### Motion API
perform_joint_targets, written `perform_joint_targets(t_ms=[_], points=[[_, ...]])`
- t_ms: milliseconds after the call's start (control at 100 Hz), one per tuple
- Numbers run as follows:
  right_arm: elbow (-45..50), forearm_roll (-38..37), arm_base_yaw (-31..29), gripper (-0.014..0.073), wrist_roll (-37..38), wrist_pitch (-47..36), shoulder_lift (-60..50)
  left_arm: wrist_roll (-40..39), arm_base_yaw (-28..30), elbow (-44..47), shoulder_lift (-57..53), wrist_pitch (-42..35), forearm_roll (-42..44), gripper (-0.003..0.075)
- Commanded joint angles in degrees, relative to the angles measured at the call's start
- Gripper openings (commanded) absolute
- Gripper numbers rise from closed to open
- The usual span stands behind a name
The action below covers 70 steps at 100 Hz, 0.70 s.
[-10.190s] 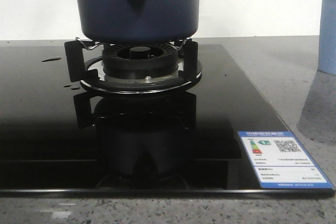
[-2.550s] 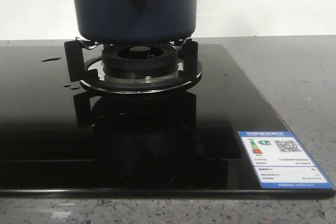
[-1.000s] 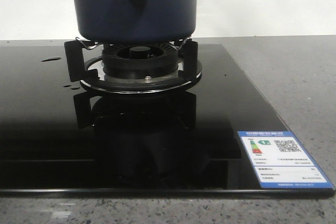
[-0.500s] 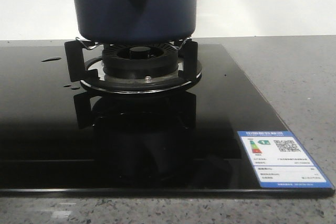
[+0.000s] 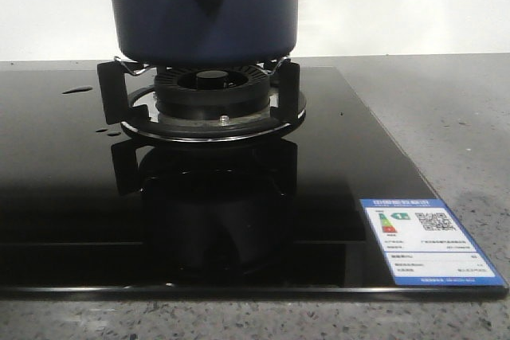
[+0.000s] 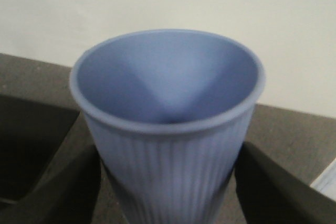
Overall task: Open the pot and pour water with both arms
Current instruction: 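Lower the blue cup back onto the counter and open the right gripper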
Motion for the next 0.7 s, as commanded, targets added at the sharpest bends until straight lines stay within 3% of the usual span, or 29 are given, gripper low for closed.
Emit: perform_joint_targets(t_ms=[0, 310, 540, 610, 690], points=[[4.03, -1.44, -4.16, 0.0277, 1.4, -9.79, -2.36, -0.09, -1.51, -1.78, 0.11, -0.2, -4.41, 0.0285], [14.01, -0.94, -14.8, 0.0277, 1.4, -27.7, -1.11, 4.33, -4.58, -1.78, 2.47, -0.08, -6.1, 0.0285], [14.58, -0.94, -15.44, 0.0283, 1.4, -28.15, 1.9, 4.33, -4.58, -1.78, 2.47, -0.08, -7.31, 0.0285], [14.58, -0.94, -15.44, 0.0323, 1.4, -28.41, 2.13, 4.33, -4.58, -1.78, 2.47, 0.27, -7.31, 0.0285], [14.58, -0.94, -15.44, 0.043, 1.4, -28.41, 2.13, 4.33, -4.58, -1.78, 2.47, 1.03, -7.31, 0.0285]])
